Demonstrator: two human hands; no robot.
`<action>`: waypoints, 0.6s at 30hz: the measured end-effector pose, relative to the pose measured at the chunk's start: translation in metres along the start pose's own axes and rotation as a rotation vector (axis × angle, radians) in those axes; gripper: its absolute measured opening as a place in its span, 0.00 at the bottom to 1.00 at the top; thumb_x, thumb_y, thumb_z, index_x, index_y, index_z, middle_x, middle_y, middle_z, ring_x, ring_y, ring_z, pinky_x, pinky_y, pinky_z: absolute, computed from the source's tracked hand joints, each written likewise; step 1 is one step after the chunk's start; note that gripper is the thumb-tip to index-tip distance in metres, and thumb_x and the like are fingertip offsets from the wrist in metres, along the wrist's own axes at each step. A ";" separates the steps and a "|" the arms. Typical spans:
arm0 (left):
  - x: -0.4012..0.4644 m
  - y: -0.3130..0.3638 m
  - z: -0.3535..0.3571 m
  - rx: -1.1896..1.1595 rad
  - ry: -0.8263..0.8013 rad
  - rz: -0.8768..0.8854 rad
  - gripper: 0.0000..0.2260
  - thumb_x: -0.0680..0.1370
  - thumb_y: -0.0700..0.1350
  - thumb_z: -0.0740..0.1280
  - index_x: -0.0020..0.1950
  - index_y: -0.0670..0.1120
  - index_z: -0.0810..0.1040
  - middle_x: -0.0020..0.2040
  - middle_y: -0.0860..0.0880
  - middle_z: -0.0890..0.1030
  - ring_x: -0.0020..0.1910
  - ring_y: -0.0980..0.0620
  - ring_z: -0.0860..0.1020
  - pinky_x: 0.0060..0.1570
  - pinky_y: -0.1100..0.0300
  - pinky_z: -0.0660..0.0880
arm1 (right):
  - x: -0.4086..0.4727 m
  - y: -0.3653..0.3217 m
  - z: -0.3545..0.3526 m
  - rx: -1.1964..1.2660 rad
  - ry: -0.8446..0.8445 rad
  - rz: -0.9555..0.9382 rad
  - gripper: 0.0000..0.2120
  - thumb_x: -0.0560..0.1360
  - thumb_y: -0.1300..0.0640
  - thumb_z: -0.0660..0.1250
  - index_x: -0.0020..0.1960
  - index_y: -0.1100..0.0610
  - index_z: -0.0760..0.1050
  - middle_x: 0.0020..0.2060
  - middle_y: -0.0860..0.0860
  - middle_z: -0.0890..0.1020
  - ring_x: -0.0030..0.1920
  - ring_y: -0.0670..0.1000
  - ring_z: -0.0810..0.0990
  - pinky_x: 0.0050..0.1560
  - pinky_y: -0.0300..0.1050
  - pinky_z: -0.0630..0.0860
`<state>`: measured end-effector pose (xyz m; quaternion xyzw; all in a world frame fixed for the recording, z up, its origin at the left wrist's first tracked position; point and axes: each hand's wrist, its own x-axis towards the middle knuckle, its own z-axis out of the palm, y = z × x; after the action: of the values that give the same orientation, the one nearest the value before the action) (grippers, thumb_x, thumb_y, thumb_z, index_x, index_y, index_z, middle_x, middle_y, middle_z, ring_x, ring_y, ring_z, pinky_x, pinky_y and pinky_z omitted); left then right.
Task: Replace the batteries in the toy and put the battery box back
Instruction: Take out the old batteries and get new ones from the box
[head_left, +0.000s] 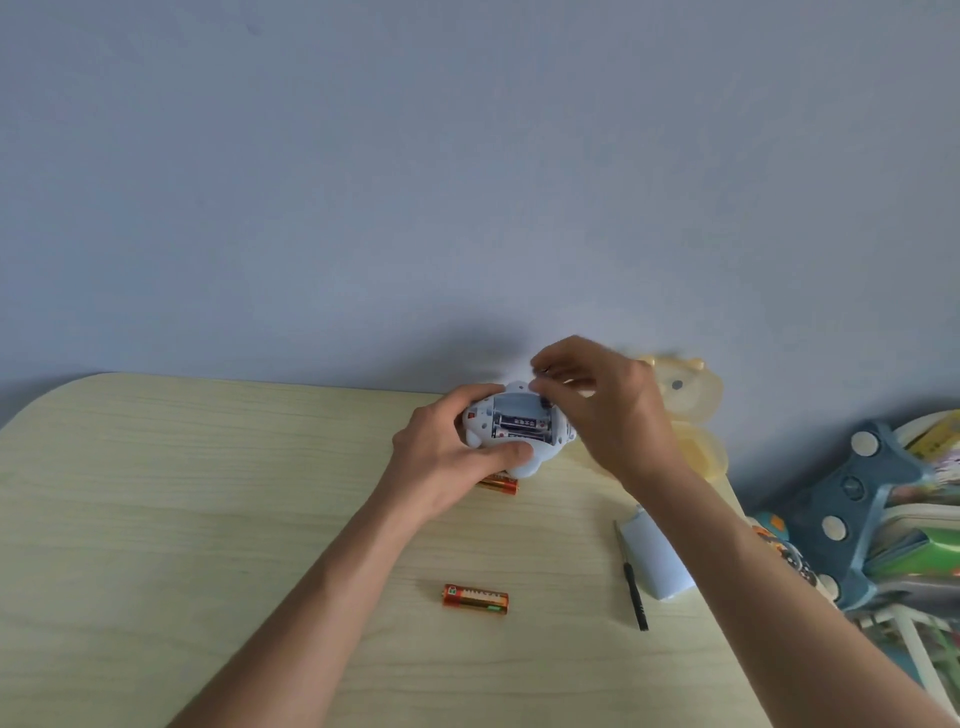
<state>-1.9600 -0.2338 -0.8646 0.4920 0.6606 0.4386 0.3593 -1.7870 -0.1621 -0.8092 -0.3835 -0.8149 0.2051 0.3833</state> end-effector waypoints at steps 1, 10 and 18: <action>0.000 0.000 0.000 -0.001 0.004 0.005 0.33 0.57 0.64 0.81 0.62 0.66 0.80 0.53 0.63 0.86 0.55 0.60 0.84 0.62 0.49 0.81 | 0.000 0.001 -0.007 0.066 0.053 0.094 0.06 0.72 0.62 0.74 0.48 0.56 0.82 0.38 0.46 0.86 0.40 0.44 0.85 0.46 0.37 0.80; -0.003 0.002 -0.002 0.123 0.073 0.130 0.33 0.59 0.65 0.76 0.63 0.60 0.81 0.59 0.62 0.78 0.60 0.62 0.77 0.61 0.67 0.74 | -0.027 0.032 -0.050 -0.126 0.056 0.503 0.04 0.71 0.60 0.74 0.46 0.54 0.83 0.39 0.46 0.84 0.38 0.43 0.81 0.34 0.32 0.70; -0.005 0.000 0.003 0.279 0.086 0.244 0.30 0.69 0.50 0.81 0.70 0.53 0.78 0.61 0.57 0.74 0.66 0.56 0.68 0.55 0.81 0.62 | -0.036 0.038 -0.043 -0.335 -0.046 0.493 0.05 0.72 0.56 0.74 0.47 0.53 0.82 0.40 0.49 0.84 0.41 0.52 0.82 0.41 0.45 0.78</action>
<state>-1.9560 -0.2375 -0.8661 0.5944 0.6650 0.4038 0.2033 -1.7212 -0.1648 -0.8233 -0.6231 -0.7281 0.1634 0.2345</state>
